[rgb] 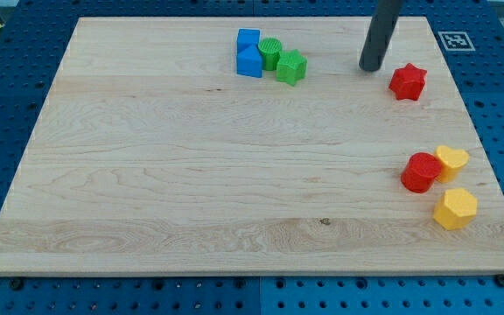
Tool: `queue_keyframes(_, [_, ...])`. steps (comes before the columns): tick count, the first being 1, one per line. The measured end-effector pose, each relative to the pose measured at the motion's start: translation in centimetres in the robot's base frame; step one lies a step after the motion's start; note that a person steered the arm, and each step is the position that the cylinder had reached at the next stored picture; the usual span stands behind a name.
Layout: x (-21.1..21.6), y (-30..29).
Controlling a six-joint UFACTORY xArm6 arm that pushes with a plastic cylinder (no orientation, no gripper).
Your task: Move the red star above the red circle
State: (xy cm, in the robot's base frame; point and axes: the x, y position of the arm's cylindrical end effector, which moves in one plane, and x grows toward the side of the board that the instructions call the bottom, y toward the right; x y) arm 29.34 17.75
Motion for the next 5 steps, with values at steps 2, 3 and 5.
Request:
queue_keyframes(2, [-0.1, 5.4])
queue_keyframes(3, [2.9, 5.4])
queue_keyframes(5, [5.0, 5.4])
